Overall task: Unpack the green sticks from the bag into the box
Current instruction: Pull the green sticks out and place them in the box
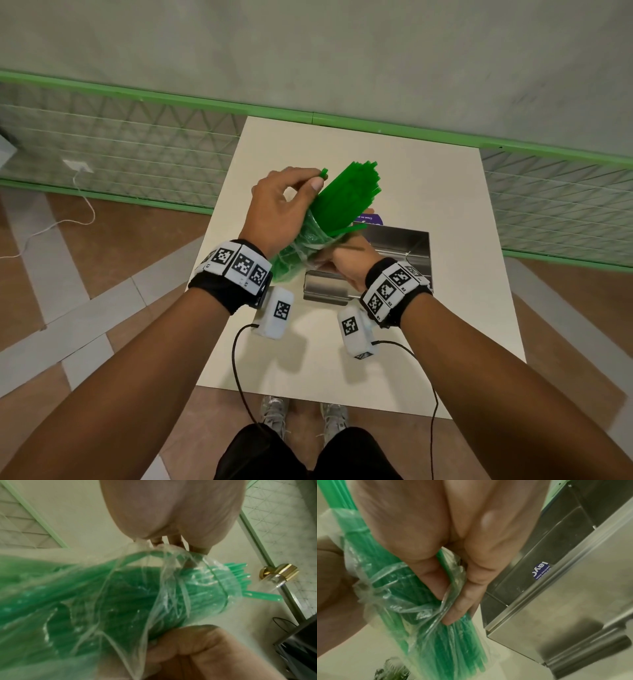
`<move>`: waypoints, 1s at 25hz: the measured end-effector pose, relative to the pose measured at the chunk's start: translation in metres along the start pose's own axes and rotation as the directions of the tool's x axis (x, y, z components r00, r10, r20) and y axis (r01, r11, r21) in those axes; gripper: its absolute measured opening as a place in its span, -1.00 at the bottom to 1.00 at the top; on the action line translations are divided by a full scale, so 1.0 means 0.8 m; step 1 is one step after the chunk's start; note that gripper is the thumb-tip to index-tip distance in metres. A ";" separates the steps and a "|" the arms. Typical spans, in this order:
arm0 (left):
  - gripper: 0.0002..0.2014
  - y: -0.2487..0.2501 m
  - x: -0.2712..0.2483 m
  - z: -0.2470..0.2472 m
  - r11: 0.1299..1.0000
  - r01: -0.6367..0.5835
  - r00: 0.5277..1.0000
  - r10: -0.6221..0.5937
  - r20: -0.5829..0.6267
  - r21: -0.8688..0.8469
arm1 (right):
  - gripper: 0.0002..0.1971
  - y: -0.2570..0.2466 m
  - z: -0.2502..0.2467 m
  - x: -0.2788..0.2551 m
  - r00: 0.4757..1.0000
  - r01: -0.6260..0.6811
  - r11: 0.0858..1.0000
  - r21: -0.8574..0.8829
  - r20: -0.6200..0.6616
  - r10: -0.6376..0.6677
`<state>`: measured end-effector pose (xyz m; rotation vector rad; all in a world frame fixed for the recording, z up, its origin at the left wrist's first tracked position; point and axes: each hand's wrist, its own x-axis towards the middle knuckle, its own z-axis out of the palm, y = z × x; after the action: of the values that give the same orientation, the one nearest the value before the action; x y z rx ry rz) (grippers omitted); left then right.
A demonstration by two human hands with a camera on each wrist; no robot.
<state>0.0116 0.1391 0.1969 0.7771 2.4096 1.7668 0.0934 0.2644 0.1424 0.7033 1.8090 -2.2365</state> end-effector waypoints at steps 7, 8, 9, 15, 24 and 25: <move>-0.64 -0.016 -0.015 -0.002 0.998 0.051 0.973 -0.059 0.224 0.041 | -0.43 0.020 -0.017 -0.006 0.990 -0.070 0.866 0.495 -0.070 0.121; -0.56 -0.029 -0.020 -0.004 0.985 0.001 0.969 -0.044 0.244 0.171 | -0.42 0.018 -0.020 -0.007 0.991 -0.052 0.813 0.580 -0.069 0.113; -0.46 -0.041 -0.024 -0.006 0.955 -0.027 0.962 -0.056 0.267 0.296 | -0.43 0.016 -0.023 -0.009 0.994 -0.033 0.760 0.649 -0.061 0.095; -0.23 -0.059 -0.019 -0.003 0.935 -0.060 0.909 -0.094 0.406 0.350 | -0.58 0.014 -0.019 -0.030 0.988 -0.085 0.637 0.766 -0.019 0.155; -0.43 -0.040 0.042 0.006 0.856 -0.133 0.785 -0.217 0.580 0.500 | -0.42 0.032 -0.007 -0.029 0.916 -0.399 0.751 0.526 0.195 0.350; -0.43 -0.041 0.046 0.010 0.827 -0.125 0.768 -0.268 0.581 0.547 | -0.33 0.031 -0.012 -0.027 0.901 -0.433 0.797 0.420 0.192 0.388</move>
<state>-0.0298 0.1549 0.1738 1.0826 2.3703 0.5435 0.1253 0.2642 0.1295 0.9408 0.9536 -2.3354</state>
